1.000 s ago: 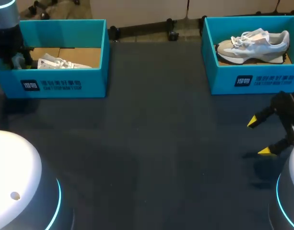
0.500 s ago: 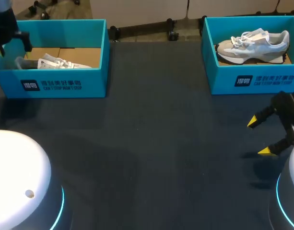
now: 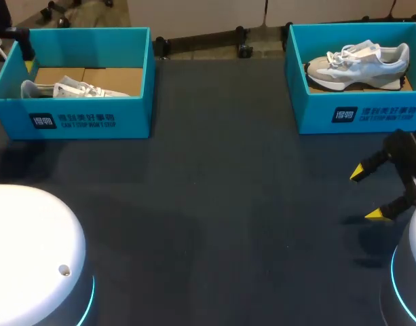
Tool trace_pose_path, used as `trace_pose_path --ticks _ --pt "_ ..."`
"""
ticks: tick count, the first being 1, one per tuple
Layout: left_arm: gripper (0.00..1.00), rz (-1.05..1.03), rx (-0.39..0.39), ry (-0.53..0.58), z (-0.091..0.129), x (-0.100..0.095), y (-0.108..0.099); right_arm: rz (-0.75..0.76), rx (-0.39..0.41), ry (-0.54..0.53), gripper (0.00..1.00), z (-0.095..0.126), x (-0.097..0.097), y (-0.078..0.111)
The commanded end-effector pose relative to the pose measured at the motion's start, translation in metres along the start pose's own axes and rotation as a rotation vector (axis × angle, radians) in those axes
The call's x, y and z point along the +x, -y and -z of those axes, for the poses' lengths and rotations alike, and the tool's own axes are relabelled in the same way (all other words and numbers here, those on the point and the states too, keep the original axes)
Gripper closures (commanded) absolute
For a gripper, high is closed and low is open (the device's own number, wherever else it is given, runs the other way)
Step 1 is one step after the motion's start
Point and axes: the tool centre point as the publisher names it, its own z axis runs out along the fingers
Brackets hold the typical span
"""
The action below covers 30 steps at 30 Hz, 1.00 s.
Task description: Take the shoe out of the shoebox, open the shoe tongue, remove and reinsert the insole, then place the shoe into the shoebox
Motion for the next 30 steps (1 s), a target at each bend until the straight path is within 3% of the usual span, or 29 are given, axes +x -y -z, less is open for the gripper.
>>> trace_pose_path --ticks 1,8,13,14,17,19,23,25,29,30 --pt "0.0 0.002 -0.043 -0.024 0.008 -0.004 0.024 0.0 0.003 0.002 0.0 0.0 0.001 0.0" --pt "0.0 -0.029 -0.03 -0.03 0.009 -0.007 0.037 -0.001 0.012 0.009 0.0 0.004 -0.002 -0.002" --pt "0.0 -0.029 -0.03 -0.03 0.009 -0.007 0.037 0.001 0.136 0.057 0.0 0.032 -0.03 -0.012" --pt "0.0 -0.029 -0.03 -0.03 0.009 -0.007 0.037 -0.044 0.198 0.048 0.0 0.037 -0.038 -0.011" --pt "0.0 -0.029 -0.03 -0.03 0.009 -0.007 0.037 -0.176 0.262 0.044 0.0 0.046 -0.051 -0.004" --pt "0.0 -0.029 -0.03 -0.03 0.009 -0.007 0.037 -0.254 0.256 0.086 0.0 0.055 -0.064 0.001" --pt "0.0 -0.029 -0.03 -0.03 0.009 -0.007 0.037 -0.357 0.327 0.101 0.0 0.064 -0.09 0.006" --pt "0.0 -0.029 -0.03 -0.03 0.009 -0.007 0.037 -0.391 0.287 0.15 0.0 0.07 -0.103 0.009" --pt "0.0 -0.029 -0.03 -0.03 0.009 -0.007 0.037 -0.406 0.303 0.197 0.0 0.082 -0.134 0.009" --pt "0.0 -0.029 -0.03 -0.03 0.009 -0.007 0.037 -0.406 0.303 0.197 0.0 0.082 -0.134 0.009"
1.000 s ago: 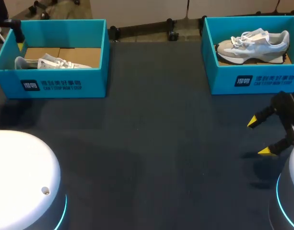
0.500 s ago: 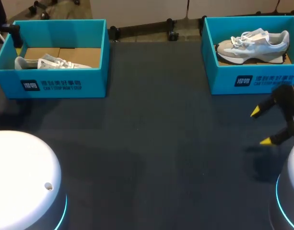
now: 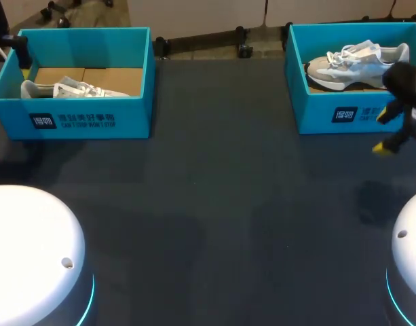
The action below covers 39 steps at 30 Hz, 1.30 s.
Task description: Take the shoe out of the shoebox, open the shoe tongue, remove and reinsert the insole, then place the shoe into the shoebox
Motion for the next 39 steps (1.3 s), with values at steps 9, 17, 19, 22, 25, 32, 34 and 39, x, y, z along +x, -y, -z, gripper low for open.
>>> trace_pose_path --ticks 9,17,19,22,25,32,34,39 --pt "0.0 -0.001 -0.004 -0.001 0.0 0.0 0.002 -0.015 0.058 0.001 0.0 -0.004 -0.024 -0.01" --pt "0.0 -0.001 -0.004 -0.001 0.0 0.0 0.002 -0.152 0.167 0.053 0.0 -0.013 -0.046 -0.027" --pt "0.0 -0.001 -0.004 -0.001 0.0 0.0 0.002 -0.209 0.212 0.098 0.0 -0.017 -0.061 -0.034" --pt "0.0 -0.001 -0.004 -0.001 0.0 0.0 0.002 -0.29 0.224 0.127 0.0 -0.018 -0.086 -0.036" --pt "0.0 -0.001 -0.004 -0.001 0.0 0.0 0.002 -0.376 0.263 0.14 0.0 -0.025 -0.119 -0.034" --pt "0.0 -0.001 -0.004 -0.001 0.0 0.0 0.002 -0.565 0.319 0.165 0.0 -0.034 -0.192 -0.023" --pt "0.0 -0.001 -0.004 -0.001 0.0 0.0 0.002 -0.612 0.329 0.178 0.0 -0.034 -0.21 -0.019" --pt "0.0 -0.001 -0.004 -0.001 0.0 0.0 0.002 -0.701 0.375 0.223 0.0 -0.031 -0.251 -0.01"
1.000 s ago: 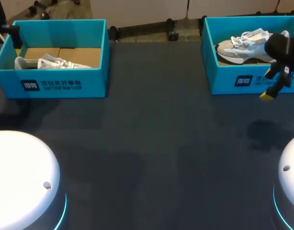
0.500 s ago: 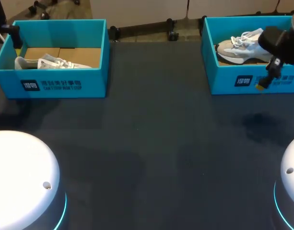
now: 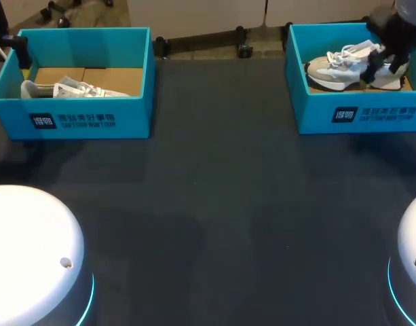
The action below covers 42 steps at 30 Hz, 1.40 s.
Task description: Take the shoe out of the shoebox, open the shoe tongue, remove and reinsert the insole, then place the shoe into the shoebox
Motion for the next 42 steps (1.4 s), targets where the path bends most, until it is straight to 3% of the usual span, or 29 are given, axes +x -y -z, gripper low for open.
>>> trace_pose_path --ticks 1,6,11,13,25,31,42 --pt "0.0 -0.001 -0.004 -0.002 0.0 0.0 0.002 -0.077 0.188 0.028 0.0 -0.011 -0.039 -0.033" --pt "0.0 -0.001 -0.004 -0.002 0.0 0.0 0.002 -0.142 0.17 0.02 0.0 -0.016 -0.077 -0.037" --pt "0.0 -0.001 -0.004 -0.002 0.0 0.0 0.002 -0.222 0.186 0.006 0.0 -0.025 -0.102 -0.035" --pt "0.0 -0.001 -0.004 -0.002 0.0 0.0 0.002 -0.264 0.221 0.019 0.0 -0.028 -0.107 -0.033" --pt "0.0 -0.001 -0.004 -0.002 0.0 0.0 0.002 -0.264 0.221 0.019 0.0 -0.028 -0.107 -0.033" --pt "0.0 -0.001 -0.004 -0.002 0.0 0.0 0.002 -0.355 0.211 0.12 0.0 -0.049 -0.139 -0.059" --pt "0.0 -0.001 -0.004 -0.002 0.0 0.0 0.002 -0.401 0.181 0.192 0.0 -0.085 -0.188 -0.088"
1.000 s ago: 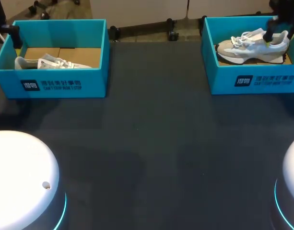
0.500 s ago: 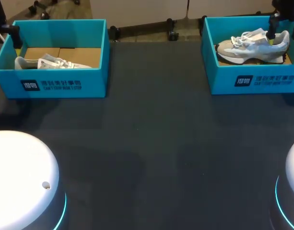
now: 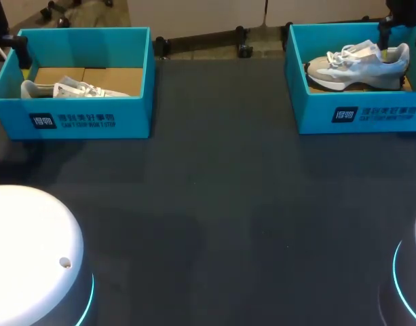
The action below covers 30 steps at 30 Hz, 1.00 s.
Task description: Take the shoe out of the shoebox, open the shoe tongue, remove and reinsert the insole, then place the shoe into the shoebox
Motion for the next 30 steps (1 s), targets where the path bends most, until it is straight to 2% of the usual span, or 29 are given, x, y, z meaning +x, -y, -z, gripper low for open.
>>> trace_pose_path --ticks 1,5,14,15,16,17,18,19,21,22,25,27,30 --pt "0.0 0.0 -0.004 -0.002 0.0 0.0 0.002 -0.016 0.027 0.004 0.0 -0.016 -0.007 -0.026" --pt "0.0 0.0 -0.004 -0.002 0.0 0.0 0.002 -0.039 0.027 0.018 0.0 -0.02 -0.016 -0.03" --pt "0.0 0.0 -0.004 -0.002 0.0 0.0 0.002 -0.048 0.033 0.028 0.03 -0.027 -0.019 -0.027" --pt "0.0 0.0 -0.004 -0.002 0.0 0.0 0.002 -0.049 0.033 0.028 0.1 -0.028 -0.02 -0.026" --pt "0.0 0.0 -0.004 -0.002 0.0 0.0 0.002 -0.052 0.036 0.029 0.25 -0.03 -0.021 -0.025" --pt "0.0 0.0 -0.004 -0.002 0.0 0.0 0.002 -0.053 0.037 0.028 0.28 -0.031 -0.022 -0.025" --pt "0.0 0.0 -0.004 -0.002 0.0 0.0 0.002 -0.058 0.04 0.029 0.21 -0.033 -0.024 -0.024" --pt "0.0 0.0 -0.004 -0.002 0.0 0.0 0.002 -0.064 0.044 0.028 0.21 -0.035 -0.025 -0.023" --pt "0.0 0.0 -0.004 -0.002 0.0 0.0 0.002 -0.072 0.049 0.031 0.25 -0.039 -0.027 -0.023" --pt "0.0 0.0 -0.004 -0.002 0.0 0.0 0.002 -0.076 0.051 0.03 0.37 -0.04 -0.028 -0.024" --pt "0.0 0.0 -0.004 -0.002 0.0 0.0 0.002 -0.082 0.055 0.026 0.34 -0.044 -0.03 -0.026" --pt "0.0 0.0 -0.004 -0.002 0.0 0.0 0.002 -0.082 0.06 0.019 0.38 -0.046 -0.03 -0.028" --pt "0.0 0.0 -0.004 -0.002 0.0 0.0 0.002 -0.089 0.064 0.02 0.35 -0.048 -0.03 -0.03"
